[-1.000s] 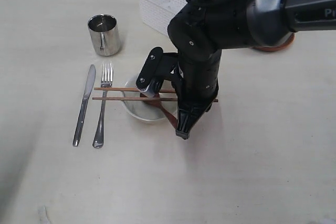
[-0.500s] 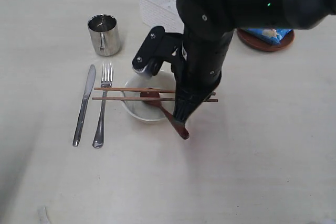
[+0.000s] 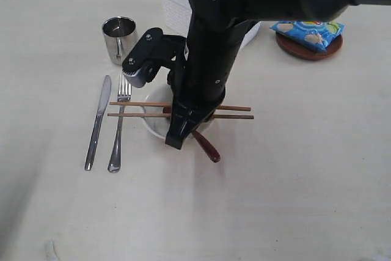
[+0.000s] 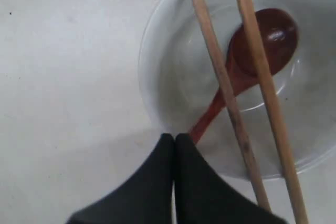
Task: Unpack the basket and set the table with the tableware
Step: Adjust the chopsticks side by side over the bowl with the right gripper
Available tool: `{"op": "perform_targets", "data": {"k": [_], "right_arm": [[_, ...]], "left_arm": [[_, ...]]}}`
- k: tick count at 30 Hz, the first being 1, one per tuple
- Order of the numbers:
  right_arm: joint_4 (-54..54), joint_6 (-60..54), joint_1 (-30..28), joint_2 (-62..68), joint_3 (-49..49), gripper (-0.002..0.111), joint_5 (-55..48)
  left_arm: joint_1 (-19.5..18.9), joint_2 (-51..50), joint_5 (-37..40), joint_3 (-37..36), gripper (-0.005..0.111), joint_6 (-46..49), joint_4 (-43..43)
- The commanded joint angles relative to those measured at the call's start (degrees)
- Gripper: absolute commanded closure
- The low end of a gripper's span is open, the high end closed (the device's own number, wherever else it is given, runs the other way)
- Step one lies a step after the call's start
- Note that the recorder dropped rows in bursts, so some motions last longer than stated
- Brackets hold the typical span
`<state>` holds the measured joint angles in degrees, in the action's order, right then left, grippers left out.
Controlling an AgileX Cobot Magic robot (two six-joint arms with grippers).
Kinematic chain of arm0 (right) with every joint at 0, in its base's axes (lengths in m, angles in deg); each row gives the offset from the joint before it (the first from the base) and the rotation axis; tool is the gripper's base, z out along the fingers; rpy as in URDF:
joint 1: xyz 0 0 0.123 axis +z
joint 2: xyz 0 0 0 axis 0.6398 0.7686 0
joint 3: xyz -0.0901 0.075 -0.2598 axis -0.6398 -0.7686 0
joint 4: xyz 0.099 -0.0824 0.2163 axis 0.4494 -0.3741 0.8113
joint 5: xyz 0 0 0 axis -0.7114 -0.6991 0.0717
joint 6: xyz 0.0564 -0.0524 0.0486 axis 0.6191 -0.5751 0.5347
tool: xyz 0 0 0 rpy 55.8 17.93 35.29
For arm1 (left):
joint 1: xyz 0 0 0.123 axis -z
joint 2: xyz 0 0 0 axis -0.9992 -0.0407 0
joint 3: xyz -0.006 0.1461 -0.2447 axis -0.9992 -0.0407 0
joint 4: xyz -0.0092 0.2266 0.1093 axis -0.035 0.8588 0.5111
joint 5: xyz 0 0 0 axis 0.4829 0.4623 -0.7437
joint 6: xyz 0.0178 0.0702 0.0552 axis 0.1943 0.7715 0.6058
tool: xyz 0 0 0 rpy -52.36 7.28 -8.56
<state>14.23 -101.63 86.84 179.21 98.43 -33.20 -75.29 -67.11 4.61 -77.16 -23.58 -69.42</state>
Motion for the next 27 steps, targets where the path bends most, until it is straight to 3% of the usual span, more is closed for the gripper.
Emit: {"op": "perform_targets", "data": {"k": [1,27], "right_arm": [[0.6,-2.0,0.5,1.4,0.4,0.109,0.8],[2.6,-4.7,0.5,5.4,0.4,0.109,8.7]], "left_arm": [[0.3,0.2,-0.1,-0.2,0.107,-0.1,0.0],[0.3,0.2,-0.1,-0.2,0.107,-0.2,0.0]]}}
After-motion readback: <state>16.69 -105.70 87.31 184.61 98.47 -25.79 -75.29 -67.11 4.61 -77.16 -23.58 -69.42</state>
